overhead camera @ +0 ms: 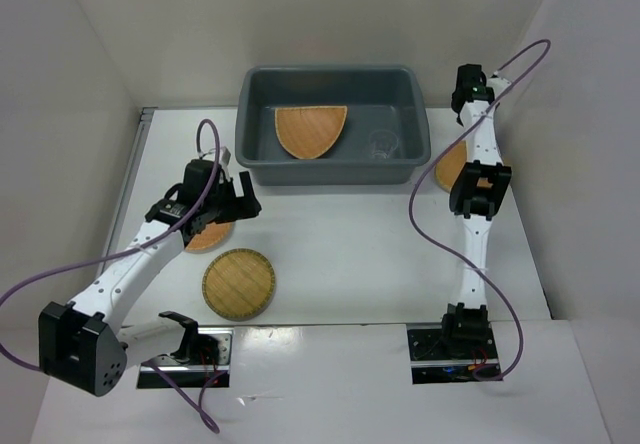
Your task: Place the mixed dishes into the plastic bin
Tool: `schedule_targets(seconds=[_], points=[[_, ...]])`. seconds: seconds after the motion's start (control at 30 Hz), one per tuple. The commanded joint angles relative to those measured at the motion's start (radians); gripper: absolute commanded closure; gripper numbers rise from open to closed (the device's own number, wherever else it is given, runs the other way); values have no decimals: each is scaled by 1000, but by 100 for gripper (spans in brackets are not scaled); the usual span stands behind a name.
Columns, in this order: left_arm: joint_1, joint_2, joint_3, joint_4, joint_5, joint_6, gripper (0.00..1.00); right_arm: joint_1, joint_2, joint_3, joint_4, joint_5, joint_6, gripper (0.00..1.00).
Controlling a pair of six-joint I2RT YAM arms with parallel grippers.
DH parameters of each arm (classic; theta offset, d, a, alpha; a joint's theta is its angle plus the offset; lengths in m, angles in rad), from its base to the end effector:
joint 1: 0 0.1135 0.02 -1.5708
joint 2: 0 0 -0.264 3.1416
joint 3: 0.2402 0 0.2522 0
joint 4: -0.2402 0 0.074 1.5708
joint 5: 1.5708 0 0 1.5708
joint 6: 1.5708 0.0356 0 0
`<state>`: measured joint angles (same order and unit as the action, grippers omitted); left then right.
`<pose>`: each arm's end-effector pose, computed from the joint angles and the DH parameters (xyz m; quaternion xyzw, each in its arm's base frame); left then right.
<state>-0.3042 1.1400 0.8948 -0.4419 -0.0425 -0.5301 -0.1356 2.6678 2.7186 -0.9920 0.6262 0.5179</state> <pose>0.2358 -0.0724 0.2826 -0.1109 0.8970 -0.1557 0.3986 0.5491 -0.0960 0.2232 0.3807 0.8262 -0.2316 0.3449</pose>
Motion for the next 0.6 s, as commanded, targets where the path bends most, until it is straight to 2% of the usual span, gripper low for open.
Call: schedule_targets(seconds=[0.0, 0.27, 0.57], points=[[4, -40, -13, 42, 33, -5, 1, -6, 70, 70, -33, 116, -36, 100], [4, -49, -4, 51, 43, -5, 1, -6, 191, 102, -79, 151, -45, 100], [4, -40, -4, 51, 43, -5, 1, -6, 144, -12, -125, 175, -22, 100]])
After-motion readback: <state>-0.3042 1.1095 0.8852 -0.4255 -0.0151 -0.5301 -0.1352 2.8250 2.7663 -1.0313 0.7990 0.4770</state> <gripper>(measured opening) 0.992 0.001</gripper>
